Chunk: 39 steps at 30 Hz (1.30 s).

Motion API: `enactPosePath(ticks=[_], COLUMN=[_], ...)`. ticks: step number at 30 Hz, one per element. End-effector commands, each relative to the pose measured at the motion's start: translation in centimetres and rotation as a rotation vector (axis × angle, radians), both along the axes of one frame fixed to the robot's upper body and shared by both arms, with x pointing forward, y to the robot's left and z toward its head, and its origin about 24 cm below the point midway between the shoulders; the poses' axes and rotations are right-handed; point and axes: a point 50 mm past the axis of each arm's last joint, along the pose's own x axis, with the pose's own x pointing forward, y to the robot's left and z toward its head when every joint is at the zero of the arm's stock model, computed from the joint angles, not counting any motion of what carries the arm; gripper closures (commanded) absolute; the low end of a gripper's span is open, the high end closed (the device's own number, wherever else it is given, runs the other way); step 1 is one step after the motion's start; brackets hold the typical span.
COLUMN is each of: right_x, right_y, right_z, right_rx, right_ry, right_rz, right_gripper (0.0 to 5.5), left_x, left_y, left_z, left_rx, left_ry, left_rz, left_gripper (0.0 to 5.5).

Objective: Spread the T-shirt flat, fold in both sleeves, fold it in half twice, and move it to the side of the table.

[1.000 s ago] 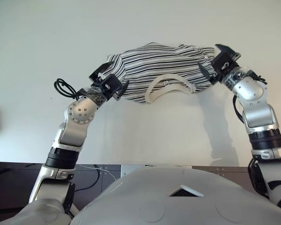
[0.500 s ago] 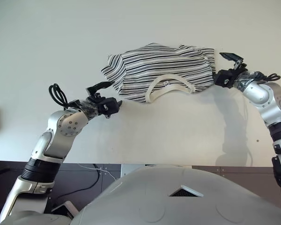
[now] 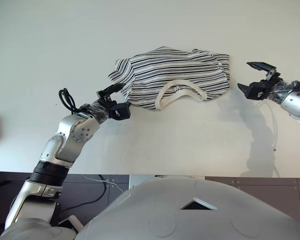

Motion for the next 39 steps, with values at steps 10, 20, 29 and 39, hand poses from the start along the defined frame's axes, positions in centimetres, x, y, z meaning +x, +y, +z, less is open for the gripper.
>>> enactPosePath(ticks=[10, 20, 29, 39], right_x=[0.7, 1.5, 2.8, 1.4], right_y=[3.4, 4.6, 3.0, 2.5], right_z=[-2.8, -6.0, -4.2, -2.7], right_rx=[-0.121, -0.058, -0.146, -0.109], right_ry=[0.032, -0.186, -0.360, -0.346], right_rz=[0.218, 0.105, 0.233, 0.405], right_gripper=[1.79, 1.79, 1.79, 1.79], left_x=[-0.2, 0.2, 0.4, 0.0], left_y=[-0.6, -0.6, -0.5, -0.1], left_z=[-2.5, -3.0, -3.2, -3.4], left_rx=[0.072, 0.059, 0.050, 0.059], left_ry=[0.027, 0.028, 0.026, 0.024], left_rz=[-0.094, -0.076, -0.065, -0.060], left_gripper=[4.21, 5.38, 5.38, 5.38])
